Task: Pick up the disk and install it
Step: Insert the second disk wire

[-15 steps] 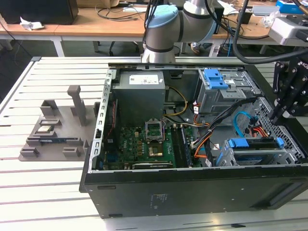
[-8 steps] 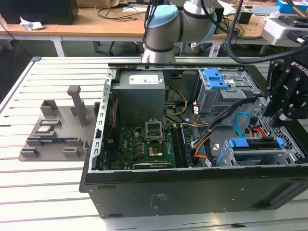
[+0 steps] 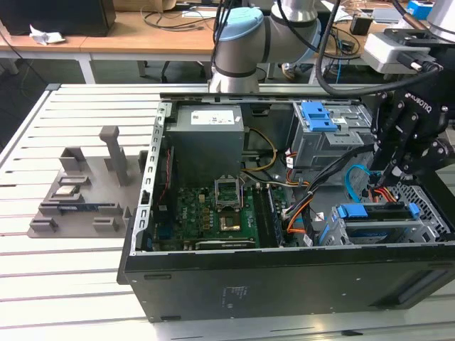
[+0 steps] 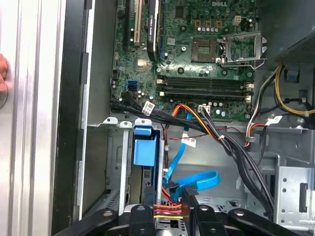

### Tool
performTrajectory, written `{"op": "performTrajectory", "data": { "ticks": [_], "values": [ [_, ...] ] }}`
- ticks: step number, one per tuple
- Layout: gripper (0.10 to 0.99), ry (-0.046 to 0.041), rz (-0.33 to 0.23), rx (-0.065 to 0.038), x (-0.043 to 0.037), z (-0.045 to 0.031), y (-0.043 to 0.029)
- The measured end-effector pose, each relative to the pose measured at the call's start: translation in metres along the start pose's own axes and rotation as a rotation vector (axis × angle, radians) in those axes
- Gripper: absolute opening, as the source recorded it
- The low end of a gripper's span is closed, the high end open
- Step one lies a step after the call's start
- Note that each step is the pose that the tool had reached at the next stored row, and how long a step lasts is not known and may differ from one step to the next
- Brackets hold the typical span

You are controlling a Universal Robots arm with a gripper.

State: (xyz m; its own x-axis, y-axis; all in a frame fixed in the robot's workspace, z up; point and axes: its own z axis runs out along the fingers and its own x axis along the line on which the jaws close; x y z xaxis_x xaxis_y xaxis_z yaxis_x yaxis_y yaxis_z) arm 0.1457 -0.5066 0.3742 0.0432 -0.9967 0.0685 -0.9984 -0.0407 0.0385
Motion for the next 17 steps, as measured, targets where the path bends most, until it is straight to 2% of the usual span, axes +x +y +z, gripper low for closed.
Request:
{"op": "performTrajectory", "data": {
  "ticks": [3, 13, 14, 15, 17],
  "values": [
    [0.361, -0.0010, -0.019, 0.001, -0.0002, 0.0015, 0.0034],
    [0.345, -0.0004, -0.029, 0.002, -0.0004, 0.0033, 0.0039],
    [0.282, -0.0004, -0.029, 0.002, -0.0004, 0.0033, 0.0039],
    [0.282, -0.0004, -0.029, 0.002, -0.0004, 0.0033, 0.0039],
    [0.161, -0.0004, -0.029, 0.002, -0.0004, 0.0033, 0.0039]
  ]
}}
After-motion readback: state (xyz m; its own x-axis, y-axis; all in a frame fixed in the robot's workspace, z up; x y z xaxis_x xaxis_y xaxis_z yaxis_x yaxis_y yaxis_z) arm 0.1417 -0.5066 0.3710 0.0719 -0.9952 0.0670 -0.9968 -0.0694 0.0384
